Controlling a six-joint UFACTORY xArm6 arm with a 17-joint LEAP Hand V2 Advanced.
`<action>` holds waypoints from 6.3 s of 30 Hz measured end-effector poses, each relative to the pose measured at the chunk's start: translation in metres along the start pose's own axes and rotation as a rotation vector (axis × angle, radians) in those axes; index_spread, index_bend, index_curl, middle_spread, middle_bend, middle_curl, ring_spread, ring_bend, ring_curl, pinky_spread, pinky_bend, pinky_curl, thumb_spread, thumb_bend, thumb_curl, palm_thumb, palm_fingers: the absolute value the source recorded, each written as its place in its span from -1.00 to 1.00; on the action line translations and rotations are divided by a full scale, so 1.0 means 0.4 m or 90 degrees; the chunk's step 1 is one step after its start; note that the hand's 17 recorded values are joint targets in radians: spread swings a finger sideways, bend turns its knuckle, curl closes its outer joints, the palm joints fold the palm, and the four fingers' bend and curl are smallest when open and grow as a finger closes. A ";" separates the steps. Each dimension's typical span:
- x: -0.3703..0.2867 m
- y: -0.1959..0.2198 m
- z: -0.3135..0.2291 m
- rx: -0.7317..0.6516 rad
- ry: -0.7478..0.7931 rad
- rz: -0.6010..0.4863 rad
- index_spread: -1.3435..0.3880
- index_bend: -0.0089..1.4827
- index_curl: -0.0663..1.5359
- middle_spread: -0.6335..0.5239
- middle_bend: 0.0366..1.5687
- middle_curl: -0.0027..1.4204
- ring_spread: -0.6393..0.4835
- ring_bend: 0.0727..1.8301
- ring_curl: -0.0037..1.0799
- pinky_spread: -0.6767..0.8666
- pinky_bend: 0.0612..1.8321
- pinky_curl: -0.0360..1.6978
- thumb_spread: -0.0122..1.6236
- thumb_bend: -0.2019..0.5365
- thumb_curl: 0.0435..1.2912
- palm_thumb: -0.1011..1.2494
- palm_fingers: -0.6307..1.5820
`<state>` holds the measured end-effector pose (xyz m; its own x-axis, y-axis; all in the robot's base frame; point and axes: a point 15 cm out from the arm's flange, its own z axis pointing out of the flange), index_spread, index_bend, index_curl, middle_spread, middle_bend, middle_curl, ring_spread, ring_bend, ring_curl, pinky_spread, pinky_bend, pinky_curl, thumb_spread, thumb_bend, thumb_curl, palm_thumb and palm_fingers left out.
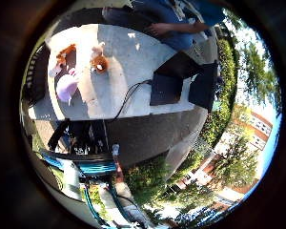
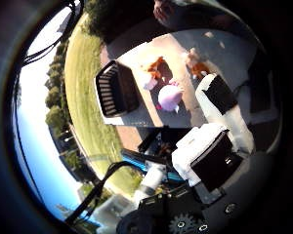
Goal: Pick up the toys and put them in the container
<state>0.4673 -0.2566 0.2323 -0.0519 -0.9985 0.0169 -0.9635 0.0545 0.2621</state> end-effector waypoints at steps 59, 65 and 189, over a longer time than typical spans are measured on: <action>-0.003 -0.067 0.318 -0.103 -0.046 0.029 -0.37 -0.21 -0.52 -0.26 0.51 0.32 -0.01 0.51 0.46 0.13 0.62 -0.11 0.36 -0.48 -0.03 0.61 0.41; -0.120 0.071 0.051 -0.106 -0.095 -0.053 -0.52 -0.14 -0.44 -0.27 0.58 0.41 -0.05 0.58 0.52 0.09 0.70 -0.04 0.40 -0.48 0.04 0.60 0.32; -0.388 0.113 0.102 -0.086 0.090 -0.262 -0.53 -0.09 -0.46 -0.28 0.53 0.40 -0.06 0.51 0.54 0.10 0.67 -0.09 0.35 -0.49 0.05 0.63 0.38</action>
<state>0.4211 -0.0994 0.2021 0.3732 -0.9276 0.0145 -0.8533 -0.3371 0.3978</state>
